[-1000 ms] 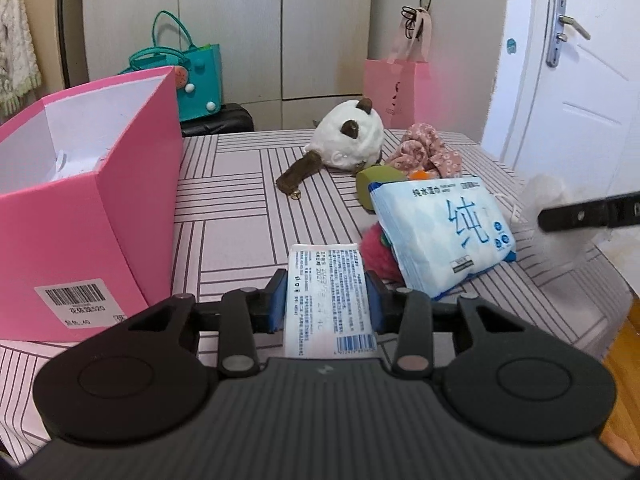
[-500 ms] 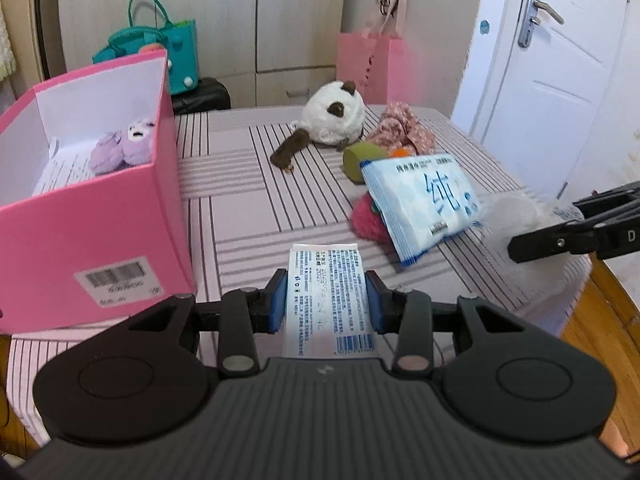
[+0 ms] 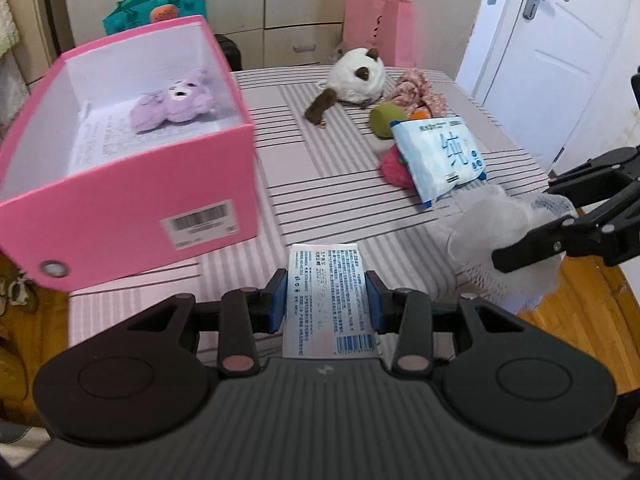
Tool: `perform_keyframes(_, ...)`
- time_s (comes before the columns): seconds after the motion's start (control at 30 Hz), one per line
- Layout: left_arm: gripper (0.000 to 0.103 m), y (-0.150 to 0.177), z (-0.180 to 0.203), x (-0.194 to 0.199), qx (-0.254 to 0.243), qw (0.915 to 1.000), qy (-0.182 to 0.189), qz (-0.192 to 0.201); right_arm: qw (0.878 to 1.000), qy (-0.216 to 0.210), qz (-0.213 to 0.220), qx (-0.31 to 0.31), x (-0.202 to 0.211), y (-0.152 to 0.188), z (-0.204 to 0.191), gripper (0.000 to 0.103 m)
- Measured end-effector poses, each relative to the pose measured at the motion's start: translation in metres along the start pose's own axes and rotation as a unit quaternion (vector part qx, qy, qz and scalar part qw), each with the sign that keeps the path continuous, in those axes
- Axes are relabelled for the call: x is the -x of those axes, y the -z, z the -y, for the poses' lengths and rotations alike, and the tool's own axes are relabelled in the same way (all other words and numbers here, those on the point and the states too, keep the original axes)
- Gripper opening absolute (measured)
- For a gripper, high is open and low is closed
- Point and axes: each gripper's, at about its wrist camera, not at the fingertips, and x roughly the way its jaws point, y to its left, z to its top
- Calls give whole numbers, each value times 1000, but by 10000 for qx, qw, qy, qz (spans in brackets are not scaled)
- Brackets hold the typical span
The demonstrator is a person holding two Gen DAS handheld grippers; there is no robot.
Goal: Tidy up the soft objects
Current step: 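Lift the bath puff with the right tool while the left tool grasps the small white box, then lower the bath puff into the box with the right tool while the left tool drops the white box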
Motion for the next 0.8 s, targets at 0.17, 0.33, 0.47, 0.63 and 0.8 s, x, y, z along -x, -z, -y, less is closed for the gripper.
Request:
perform_keyframes(0.17, 38, 0, -19, 20, 211, 9997, -11, -127, 9991, -303, -242, 180, -12, -12, -21, 38)
perform_keyframes(0.33, 38, -3, -35, 39, 347, 9992, -14, -182, 9969, -536, -504, 280, -24, -28, -40, 38)
perform_keyframes(0.47, 38, -12, -49, 58, 390, 9992, -43, -41, 9953, -667, -540, 456, -26, -47, -58, 38)
perform_keyframes(0.63, 38, -28, -65, 79, 390, 9984, -142, 389, 9936, -780, -170, 798, -22, -80, -80, 38)
perform_keyframes(0.8, 38, -47, -86, 94, 443, 9943, -286, 926, 9913, -860, 246, 965, -24, -121, -90, 38)
